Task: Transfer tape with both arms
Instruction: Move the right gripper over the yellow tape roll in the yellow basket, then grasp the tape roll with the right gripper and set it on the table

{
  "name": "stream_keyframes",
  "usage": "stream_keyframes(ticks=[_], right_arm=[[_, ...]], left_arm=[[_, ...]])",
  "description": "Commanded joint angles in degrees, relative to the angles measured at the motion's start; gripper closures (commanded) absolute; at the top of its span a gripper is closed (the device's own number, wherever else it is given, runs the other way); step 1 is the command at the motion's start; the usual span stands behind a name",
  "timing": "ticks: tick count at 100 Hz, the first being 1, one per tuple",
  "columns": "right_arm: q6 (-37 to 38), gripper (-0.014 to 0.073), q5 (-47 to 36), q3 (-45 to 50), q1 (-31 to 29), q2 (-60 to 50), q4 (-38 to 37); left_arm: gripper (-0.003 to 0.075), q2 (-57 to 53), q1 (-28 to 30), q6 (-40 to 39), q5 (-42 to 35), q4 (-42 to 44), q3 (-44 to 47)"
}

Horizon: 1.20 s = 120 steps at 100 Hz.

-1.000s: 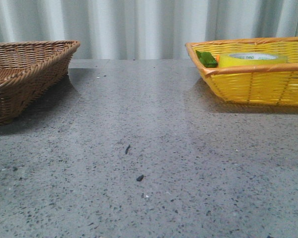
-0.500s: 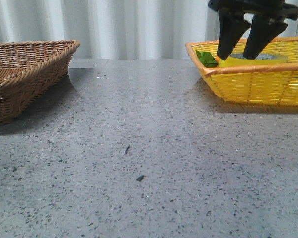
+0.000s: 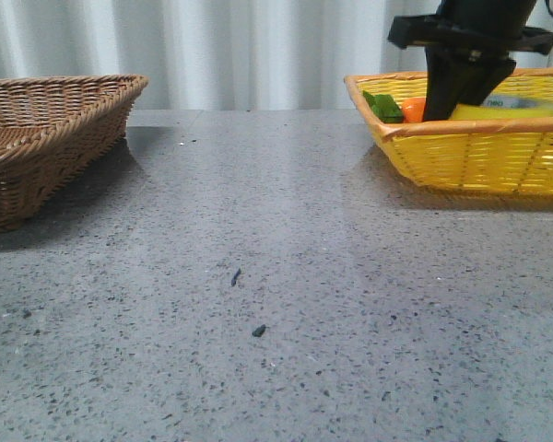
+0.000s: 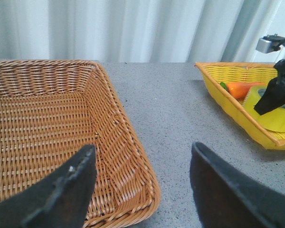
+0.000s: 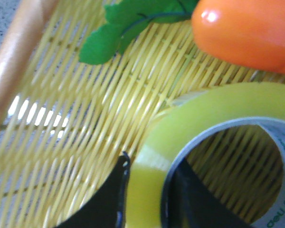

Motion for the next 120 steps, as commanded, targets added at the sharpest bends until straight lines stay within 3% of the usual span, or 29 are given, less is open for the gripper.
stream_keyframes(ticks=[1, 17, 38, 58, 84, 93, 110, 120], right_arm=[[-0.4, 0.0644, -1.9, -4.3, 0.5, -6.8, 0.0], [-0.4, 0.0644, -4.8, -11.9, 4.3, -12.1, 0.1], [-0.4, 0.0645, -7.9, -22.5, 15.0, -11.8, 1.1], [-0.4, 0.0644, -7.7, -22.9, 22.0, -6.4, 1.4], [-0.1, 0.0629, -2.2, -22.9, 23.8, 5.1, 1.4], [0.1, 0.054, -0.3, -22.9, 23.9, 7.6, 0.5], [2.2, 0.0239, 2.1, -22.9, 23.9, 9.4, 0.1], [2.8, 0.0125, 4.2, -23.8, 23.9, 9.3, 0.6]], left_arm=[[0.0321, 0.6, -0.4, 0.2, -4.1, -1.4, -2.2], [0.0321, 0.6, -0.4, 0.2, -4.1, -1.4, -2.2], [0.0321, 0.6, -0.4, 0.2, -4.1, -1.4, -2.2], [0.0321, 0.6, -1.1, 0.2, -4.4, -1.4, -2.2], [0.0321, 0.6, -2.2, 0.2, -4.4, -1.4, -2.2], [0.0321, 0.6, -2.2, 0.2, -4.1, -1.4, -2.2], [0.0321, 0.6, -3.9, 0.2, -2.8, -1.4, -2.2], [0.0321, 0.6, -4.9, 0.2, -2.8, -1.4, -2.2]])
